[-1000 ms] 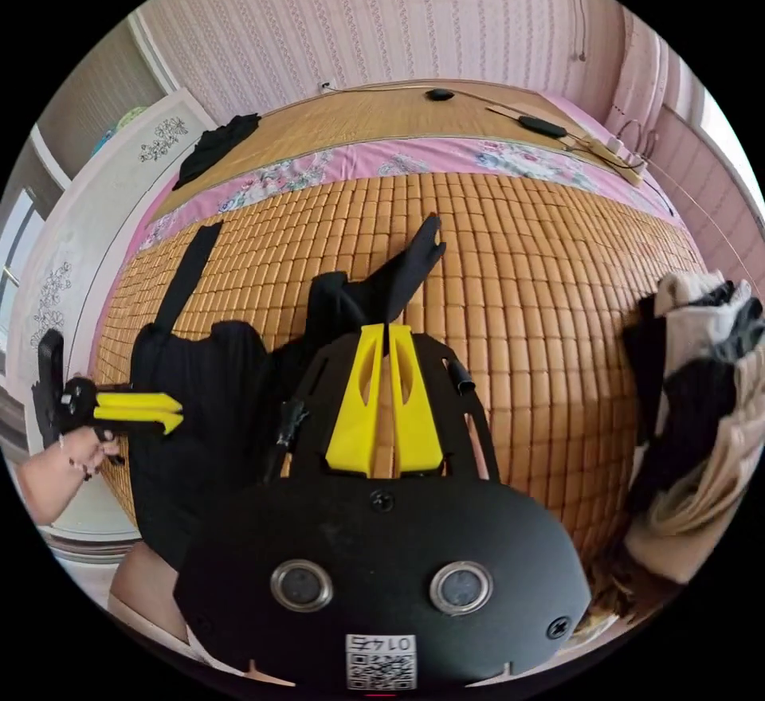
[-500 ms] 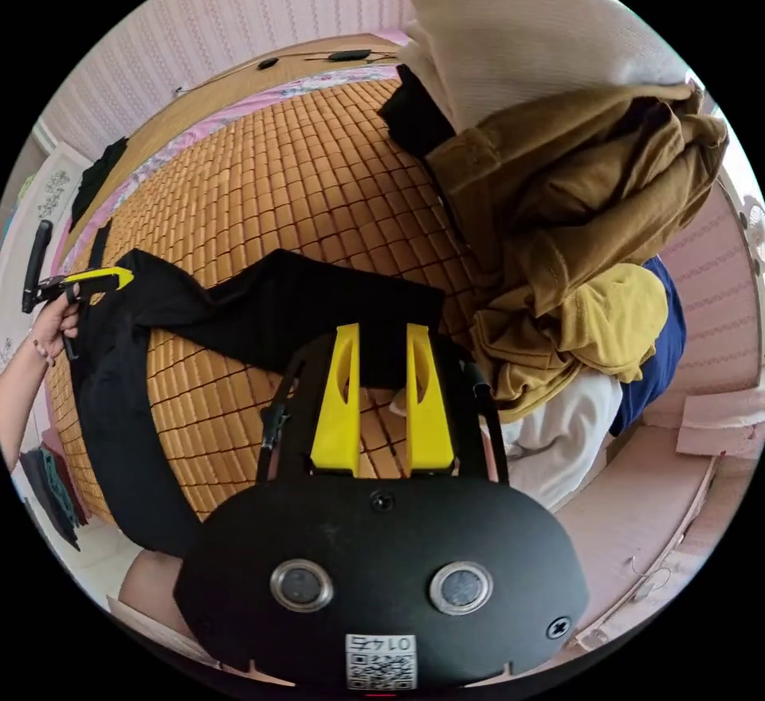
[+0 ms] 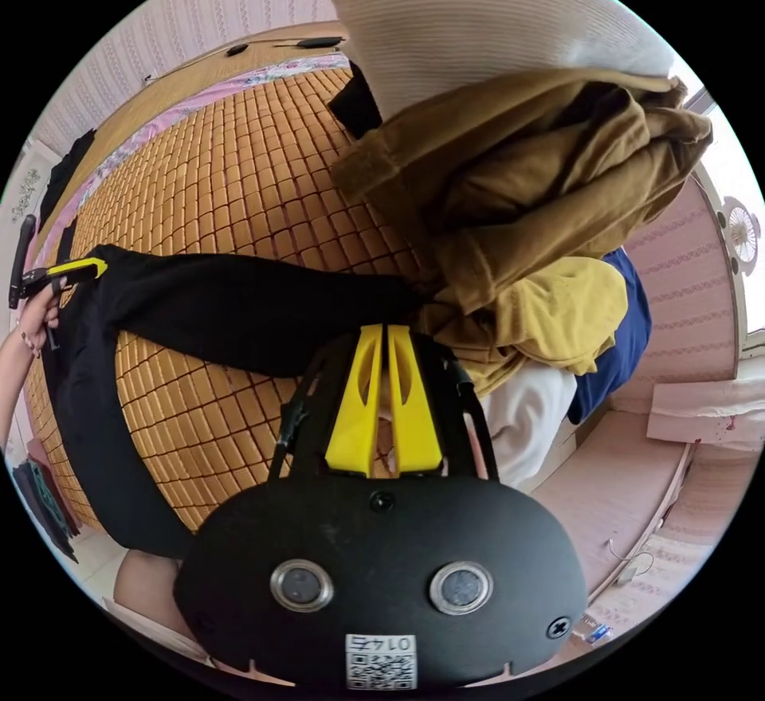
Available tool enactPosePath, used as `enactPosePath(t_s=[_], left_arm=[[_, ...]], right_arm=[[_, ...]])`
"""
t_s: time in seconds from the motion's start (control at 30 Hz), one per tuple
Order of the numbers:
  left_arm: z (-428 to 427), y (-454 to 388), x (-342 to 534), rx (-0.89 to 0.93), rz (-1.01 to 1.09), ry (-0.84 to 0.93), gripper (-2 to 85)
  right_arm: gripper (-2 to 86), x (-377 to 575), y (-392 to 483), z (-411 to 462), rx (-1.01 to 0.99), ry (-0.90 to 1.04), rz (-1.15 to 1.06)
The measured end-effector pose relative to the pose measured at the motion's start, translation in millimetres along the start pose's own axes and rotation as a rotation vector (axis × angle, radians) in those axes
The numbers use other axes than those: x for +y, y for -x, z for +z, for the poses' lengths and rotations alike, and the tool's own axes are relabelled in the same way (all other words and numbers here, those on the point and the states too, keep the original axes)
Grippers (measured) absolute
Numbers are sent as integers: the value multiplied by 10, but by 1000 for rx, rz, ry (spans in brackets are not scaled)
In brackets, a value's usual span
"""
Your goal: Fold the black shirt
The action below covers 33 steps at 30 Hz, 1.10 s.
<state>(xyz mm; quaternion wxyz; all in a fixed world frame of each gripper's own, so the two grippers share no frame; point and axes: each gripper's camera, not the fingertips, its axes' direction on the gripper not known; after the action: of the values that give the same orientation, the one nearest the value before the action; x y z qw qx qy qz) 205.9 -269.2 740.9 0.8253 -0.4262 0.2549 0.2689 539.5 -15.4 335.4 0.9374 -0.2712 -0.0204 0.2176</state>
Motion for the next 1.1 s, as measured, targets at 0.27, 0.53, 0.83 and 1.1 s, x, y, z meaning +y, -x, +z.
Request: enactPosePath(t_s=[0.27, 0.53, 0.83, 1.1], left_arm=[[-65, -172, -124, 4, -15, -63, 32], [31, -1400, -63, 271, 343, -55, 38], [692, -2588, -173, 204, 547, 8, 18], [493, -2290, 16, 166, 555, 62, -9]], right_arm=[[64, 226, -83, -177, -11, -2, 18], [110, 374, -63, -245, -44, -5, 72], [89, 395, -132, -568, -59, -69, 55], [90, 564, -159, -451, -244, -40, 52]])
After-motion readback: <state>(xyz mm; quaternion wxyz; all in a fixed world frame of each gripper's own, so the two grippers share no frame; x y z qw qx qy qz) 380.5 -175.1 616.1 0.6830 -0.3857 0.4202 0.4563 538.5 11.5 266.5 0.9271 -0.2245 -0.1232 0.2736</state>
